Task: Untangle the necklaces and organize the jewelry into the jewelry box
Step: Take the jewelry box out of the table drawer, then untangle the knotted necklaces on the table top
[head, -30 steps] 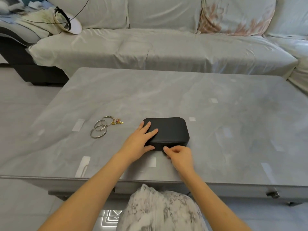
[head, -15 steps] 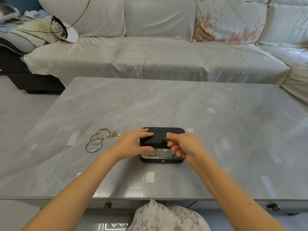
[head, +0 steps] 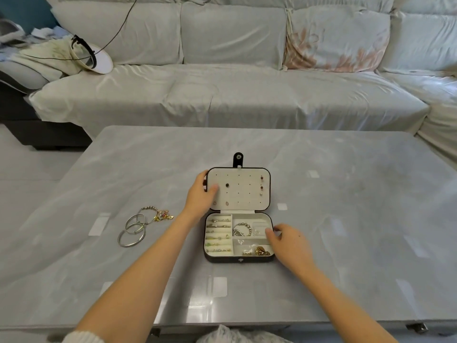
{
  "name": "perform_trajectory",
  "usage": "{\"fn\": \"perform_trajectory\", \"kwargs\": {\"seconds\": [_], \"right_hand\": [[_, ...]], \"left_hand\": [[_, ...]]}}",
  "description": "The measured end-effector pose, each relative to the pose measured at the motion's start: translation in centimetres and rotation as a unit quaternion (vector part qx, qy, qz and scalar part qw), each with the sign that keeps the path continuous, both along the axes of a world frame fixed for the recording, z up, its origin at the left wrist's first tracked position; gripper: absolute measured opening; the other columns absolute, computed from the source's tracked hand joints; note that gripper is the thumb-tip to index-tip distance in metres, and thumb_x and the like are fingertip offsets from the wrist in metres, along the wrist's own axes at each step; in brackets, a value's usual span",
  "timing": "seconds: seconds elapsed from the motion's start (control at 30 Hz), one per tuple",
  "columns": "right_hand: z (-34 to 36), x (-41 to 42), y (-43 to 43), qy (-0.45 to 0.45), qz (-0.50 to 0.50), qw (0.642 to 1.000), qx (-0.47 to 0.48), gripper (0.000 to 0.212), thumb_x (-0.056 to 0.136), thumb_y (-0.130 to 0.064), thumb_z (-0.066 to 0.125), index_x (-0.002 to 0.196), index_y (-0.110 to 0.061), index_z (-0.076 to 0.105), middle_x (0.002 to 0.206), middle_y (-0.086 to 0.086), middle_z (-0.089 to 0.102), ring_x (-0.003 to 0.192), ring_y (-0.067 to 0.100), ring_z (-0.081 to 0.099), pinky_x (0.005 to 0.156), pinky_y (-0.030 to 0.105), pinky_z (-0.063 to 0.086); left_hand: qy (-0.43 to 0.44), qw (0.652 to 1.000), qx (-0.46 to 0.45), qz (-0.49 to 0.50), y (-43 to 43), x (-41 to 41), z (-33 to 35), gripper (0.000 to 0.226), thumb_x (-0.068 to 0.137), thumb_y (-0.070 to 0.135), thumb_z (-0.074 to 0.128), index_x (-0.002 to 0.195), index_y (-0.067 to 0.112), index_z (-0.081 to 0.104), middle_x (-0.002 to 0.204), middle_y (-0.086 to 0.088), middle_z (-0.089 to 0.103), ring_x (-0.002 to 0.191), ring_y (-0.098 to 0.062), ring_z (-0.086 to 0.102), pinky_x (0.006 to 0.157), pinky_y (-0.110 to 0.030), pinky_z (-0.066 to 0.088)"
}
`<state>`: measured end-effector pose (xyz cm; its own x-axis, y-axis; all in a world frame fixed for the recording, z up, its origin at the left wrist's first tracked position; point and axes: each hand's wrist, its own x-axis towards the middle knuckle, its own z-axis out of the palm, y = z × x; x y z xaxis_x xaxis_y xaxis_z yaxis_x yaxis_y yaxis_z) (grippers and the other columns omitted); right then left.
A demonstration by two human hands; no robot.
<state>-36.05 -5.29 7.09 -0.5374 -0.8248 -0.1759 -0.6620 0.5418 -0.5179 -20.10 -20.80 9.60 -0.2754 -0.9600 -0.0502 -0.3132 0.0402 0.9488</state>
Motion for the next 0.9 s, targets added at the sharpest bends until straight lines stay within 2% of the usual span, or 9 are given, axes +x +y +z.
{"fn": "perform_trajectory", "kwargs": {"seconds": [0.07, 0.13, 0.2, 0.27, 0.37, 0.47, 0.57, 0.73, 0.9], "right_hand": [[-1.0, 0.1, -0.2, -0.004, 0.025, 1.0, -0.001, 0.033, 0.095, -0.036, 0.043, 0.067, -0.019, 0.046, 0.065, -0.004, 0.05, 0.074, 0.022, 0.052, 0.059, 0.029, 0.036], [-1.3, 0.1, -0.4, -0.006, 0.025, 0.999, -0.027, 0.038, 0.095, -0.031, 0.045, 0.06, -0.02, 0.035, 0.057, -0.006, 0.039, 0.063, 0.018, 0.043, 0.053, 0.029, 0.029], [-1.5, -0.2, -0.3, -0.036, 0.018, 0.997, -0.062, 0.033, 0.094, -0.025, 0.047, 0.063, -0.016, 0.043, 0.056, -0.005, 0.041, 0.058, 0.016, 0.042, 0.052, 0.025, 0.03], [-1.7, -0.6, -0.2, -0.082, 0.015, 0.993, -0.079, 0.023, 0.095, -0.023, 0.047, 0.077, -0.012, 0.057, 0.061, 0.0, 0.053, 0.063, 0.022, 0.054, 0.057, 0.029, 0.04], [-2.0, -0.8, -0.1, -0.105, 0.018, 0.99, -0.089, 0.025, 0.095, -0.022, 0.046, 0.081, -0.006, 0.059, 0.069, 0.01, 0.061, 0.066, 0.029, 0.06, 0.059, 0.039, 0.049], [-2.5, -0.9, -0.2, -0.07, 0.026, 0.993, -0.097, 0.034, 0.095, -0.015, 0.045, 0.062, -0.007, 0.045, 0.059, 0.008, 0.05, 0.059, 0.025, 0.047, 0.055, 0.031, 0.036], [-2.5, -1.0, -0.6, -0.052, 0.037, 0.992, -0.105, 0.039, 0.094, -0.012, 0.044, 0.057, -0.013, 0.034, 0.054, 0.001, 0.04, 0.057, 0.018, 0.037, 0.051, 0.025, 0.026], [-1.7, -2.6, -3.5, -0.023, 0.035, 0.992, -0.119, 0.042, 0.095, -0.011, 0.041, 0.055, -0.018, 0.03, 0.054, -0.003, 0.038, 0.057, 0.018, 0.036, 0.05, 0.02, 0.024], [-1.4, -4.2, -7.4, -0.009, 0.032, 0.993, -0.111, 0.043, 0.095, -0.01, 0.039, 0.055, -0.018, 0.028, 0.054, -0.004, 0.034, 0.058, 0.02, 0.035, 0.052, 0.032, 0.018]], "left_hand": [[0.024, 0.999, 0.032, 0.006, 0.1, -0.3, -1.0, 0.046, 0.095, 0.008, 0.048, 0.138, 0.018, 0.039, 0.126, 0.002, 0.053, 0.099, -0.012, 0.053, 0.061, -0.01, 0.045], [0.035, 0.998, 0.053, 0.013, 0.0, -0.4, -1.9, 0.047, 0.094, 0.004, 0.046, 0.139, 0.017, 0.04, 0.128, 0.0, 0.053, 0.097, -0.01, 0.054, 0.06, -0.011, 0.047], [0.03, 0.997, 0.063, 0.018, -0.1, -0.2, -2.7, 0.047, 0.094, 0.001, 0.045, 0.139, 0.016, 0.043, 0.128, -0.001, 0.055, 0.103, -0.013, 0.055, 0.065, -0.013, 0.048], [0.015, 0.997, 0.068, 0.017, -0.3, 0.2, -3.5, 0.045, 0.094, 0.001, 0.045, 0.136, 0.016, 0.047, 0.127, -0.002, 0.058, 0.111, -0.018, 0.055, 0.076, -0.018, 0.048], [-0.022, 0.997, 0.068, 0.02, -0.7, 1.1, -3.9, 0.04, 0.093, 0.005, 0.048, 0.129, 0.02, 0.054, 0.116, -0.002, 0.065, 0.103, -0.019, 0.06, 0.079, -0.026, 0.049], [-0.015, 0.996, 0.084, 0.03, -1.0, 1.7, -3.8, 0.042, 0.09, 0.001, 0.051, 0.126, 0.022, 0.057, 0.102, 0.0, 0.068, 0.093, -0.018, 0.063, 0.082, -0.034, 0.053], [0.019, 0.996, 0.084, 0.04, -1.3, 1.5, -3.4, 0.044, 0.089, -0.002, 0.052, 0.125, 0.022, 0.057, 0.095, 0.004, 0.067, 0.093, -0.019, 0.064, 0.084, -0.036, 0.053], [0.077, 0.991, 0.089, 0.057, -3.6, -0.2, -2.6, 0.044, 0.089, -0.004, 0.05, 0.127, 0.017, 0.057, 0.107, -0.005, 0.067, 0.095, -0.023, 0.066, 0.078, -0.036, 0.056], [0.082, 0.992, 0.074, 0.061, -6.9, -2.5, -2.7, 0.043, 0.09, -0.004, 0.048, 0.128, 0.016, 0.056, 0.113, -0.005, 0.065, 0.1, -0.023, 0.064, 0.083, -0.039, 0.055]]}}
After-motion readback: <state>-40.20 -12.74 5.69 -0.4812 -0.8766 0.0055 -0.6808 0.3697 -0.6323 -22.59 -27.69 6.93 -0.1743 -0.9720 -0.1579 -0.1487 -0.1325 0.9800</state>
